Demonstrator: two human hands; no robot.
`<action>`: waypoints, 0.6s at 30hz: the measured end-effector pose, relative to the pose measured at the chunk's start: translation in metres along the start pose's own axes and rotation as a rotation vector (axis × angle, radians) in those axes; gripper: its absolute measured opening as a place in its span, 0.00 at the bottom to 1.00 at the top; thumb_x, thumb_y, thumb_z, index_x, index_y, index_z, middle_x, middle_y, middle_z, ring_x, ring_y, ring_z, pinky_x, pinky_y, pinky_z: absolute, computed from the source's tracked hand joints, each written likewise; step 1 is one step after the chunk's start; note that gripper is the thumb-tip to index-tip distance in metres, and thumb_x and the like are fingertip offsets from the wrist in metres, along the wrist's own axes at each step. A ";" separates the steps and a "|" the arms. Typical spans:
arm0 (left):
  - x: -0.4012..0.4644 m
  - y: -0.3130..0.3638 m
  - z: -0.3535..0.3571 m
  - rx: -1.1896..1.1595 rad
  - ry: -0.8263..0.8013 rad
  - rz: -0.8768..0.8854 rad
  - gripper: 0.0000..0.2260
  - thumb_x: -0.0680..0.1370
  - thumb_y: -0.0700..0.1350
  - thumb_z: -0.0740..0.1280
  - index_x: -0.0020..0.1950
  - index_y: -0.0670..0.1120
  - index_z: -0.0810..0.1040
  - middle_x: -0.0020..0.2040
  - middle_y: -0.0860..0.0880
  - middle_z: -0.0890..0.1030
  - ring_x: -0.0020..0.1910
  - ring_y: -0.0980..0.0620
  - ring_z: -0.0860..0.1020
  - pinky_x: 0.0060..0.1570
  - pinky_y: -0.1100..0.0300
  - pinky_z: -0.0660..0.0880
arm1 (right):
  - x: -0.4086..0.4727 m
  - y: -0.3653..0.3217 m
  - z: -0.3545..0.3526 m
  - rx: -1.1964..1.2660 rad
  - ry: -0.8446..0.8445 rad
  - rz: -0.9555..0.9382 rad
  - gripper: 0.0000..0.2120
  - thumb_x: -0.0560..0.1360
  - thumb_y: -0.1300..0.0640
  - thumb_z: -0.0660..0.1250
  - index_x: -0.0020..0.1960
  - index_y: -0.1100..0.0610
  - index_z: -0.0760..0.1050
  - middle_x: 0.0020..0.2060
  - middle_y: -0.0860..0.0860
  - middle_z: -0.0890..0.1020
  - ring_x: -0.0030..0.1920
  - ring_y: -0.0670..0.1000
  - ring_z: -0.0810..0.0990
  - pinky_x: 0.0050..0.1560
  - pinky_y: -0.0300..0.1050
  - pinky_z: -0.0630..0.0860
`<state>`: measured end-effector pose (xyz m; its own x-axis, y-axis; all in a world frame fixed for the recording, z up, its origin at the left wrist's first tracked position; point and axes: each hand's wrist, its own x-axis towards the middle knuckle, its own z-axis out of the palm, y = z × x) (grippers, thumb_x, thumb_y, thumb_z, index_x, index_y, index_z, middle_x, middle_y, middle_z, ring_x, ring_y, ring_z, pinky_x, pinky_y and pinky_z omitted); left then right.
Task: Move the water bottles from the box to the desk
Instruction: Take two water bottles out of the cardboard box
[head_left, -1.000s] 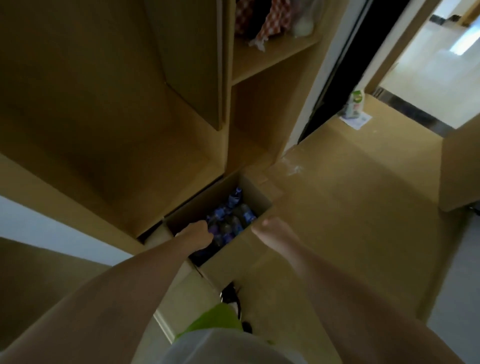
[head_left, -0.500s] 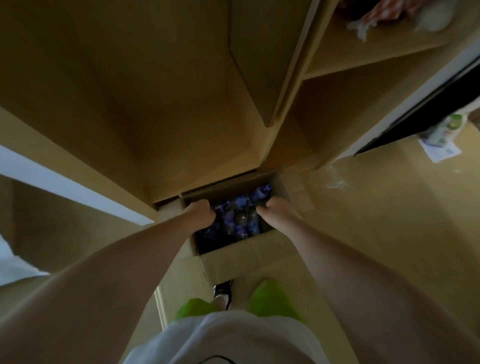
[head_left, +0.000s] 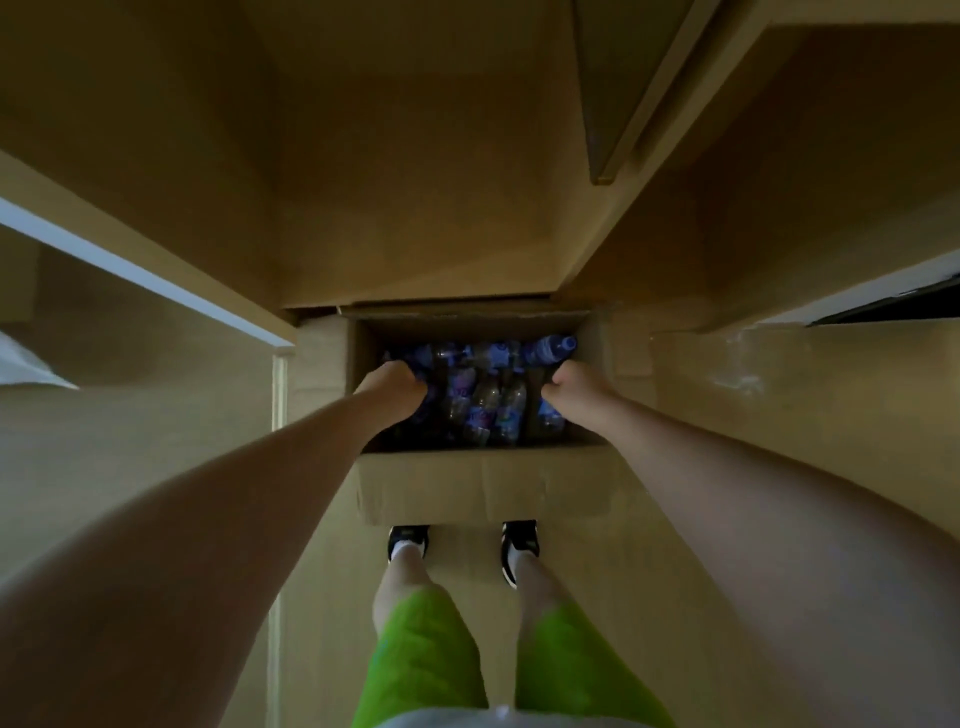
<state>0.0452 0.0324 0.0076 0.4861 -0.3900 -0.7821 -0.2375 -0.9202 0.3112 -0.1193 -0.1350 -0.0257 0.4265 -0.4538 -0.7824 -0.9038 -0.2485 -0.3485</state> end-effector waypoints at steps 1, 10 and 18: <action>0.009 0.002 0.012 0.005 0.003 0.007 0.13 0.81 0.44 0.59 0.53 0.36 0.78 0.52 0.36 0.78 0.50 0.41 0.76 0.49 0.54 0.72 | 0.012 0.006 0.002 -0.016 -0.008 -0.010 0.18 0.80 0.55 0.60 0.32 0.53 0.61 0.27 0.50 0.62 0.25 0.50 0.61 0.32 0.44 0.61; 0.134 -0.022 0.115 -0.022 -0.053 -0.050 0.12 0.81 0.46 0.58 0.56 0.41 0.77 0.53 0.41 0.79 0.47 0.47 0.74 0.45 0.58 0.68 | 0.140 0.071 0.064 -0.230 -0.109 -0.064 0.10 0.80 0.54 0.62 0.57 0.58 0.73 0.49 0.56 0.78 0.47 0.55 0.78 0.45 0.47 0.73; 0.257 -0.058 0.186 -0.093 -0.046 -0.097 0.12 0.81 0.41 0.58 0.56 0.36 0.77 0.54 0.36 0.79 0.55 0.39 0.77 0.50 0.53 0.72 | 0.278 0.119 0.141 -0.169 -0.110 0.020 0.05 0.79 0.55 0.64 0.51 0.56 0.74 0.46 0.51 0.76 0.50 0.52 0.75 0.46 0.43 0.69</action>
<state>0.0277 -0.0081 -0.3120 0.4636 -0.2988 -0.8341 -0.1108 -0.9536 0.2800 -0.1133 -0.1704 -0.3572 0.3939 -0.3659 -0.8432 -0.8889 -0.3850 -0.2481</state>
